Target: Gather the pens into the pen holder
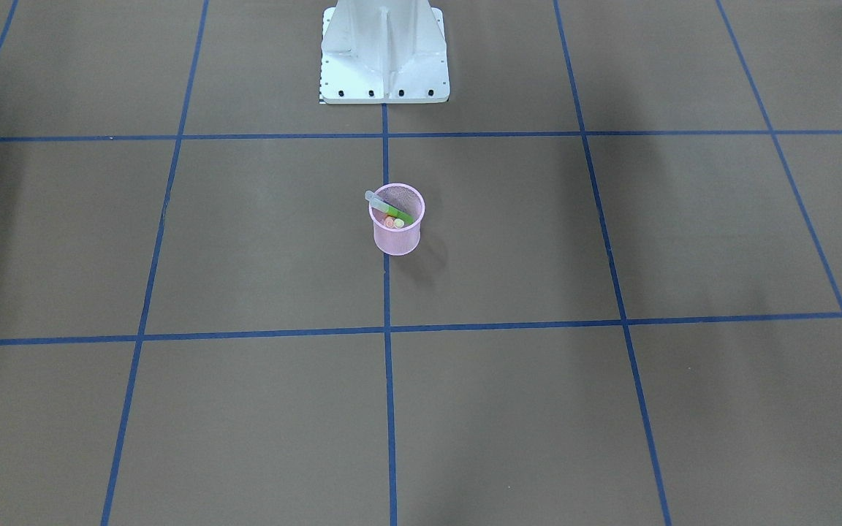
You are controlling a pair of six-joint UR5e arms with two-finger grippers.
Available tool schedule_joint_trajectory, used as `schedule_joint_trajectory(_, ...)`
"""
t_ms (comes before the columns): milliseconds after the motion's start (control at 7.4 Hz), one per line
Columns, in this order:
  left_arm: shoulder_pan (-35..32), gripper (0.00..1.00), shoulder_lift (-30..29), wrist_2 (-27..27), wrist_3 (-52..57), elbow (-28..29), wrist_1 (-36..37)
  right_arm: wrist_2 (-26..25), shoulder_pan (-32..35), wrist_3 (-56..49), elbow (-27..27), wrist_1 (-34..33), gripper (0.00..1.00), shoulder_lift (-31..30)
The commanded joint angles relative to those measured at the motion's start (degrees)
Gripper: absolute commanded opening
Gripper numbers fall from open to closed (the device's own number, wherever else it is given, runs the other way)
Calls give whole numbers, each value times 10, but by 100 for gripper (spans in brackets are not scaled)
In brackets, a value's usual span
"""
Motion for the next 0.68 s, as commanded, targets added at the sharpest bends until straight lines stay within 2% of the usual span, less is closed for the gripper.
schedule_joint_trajectory(0,0,100,1,-1,-1,-15,-3,0,0,0,0,1,100,0)
schedule_joint_trajectory(540,1,100,2,1,0,-6,-3,0,0,0,0,0,100,1)
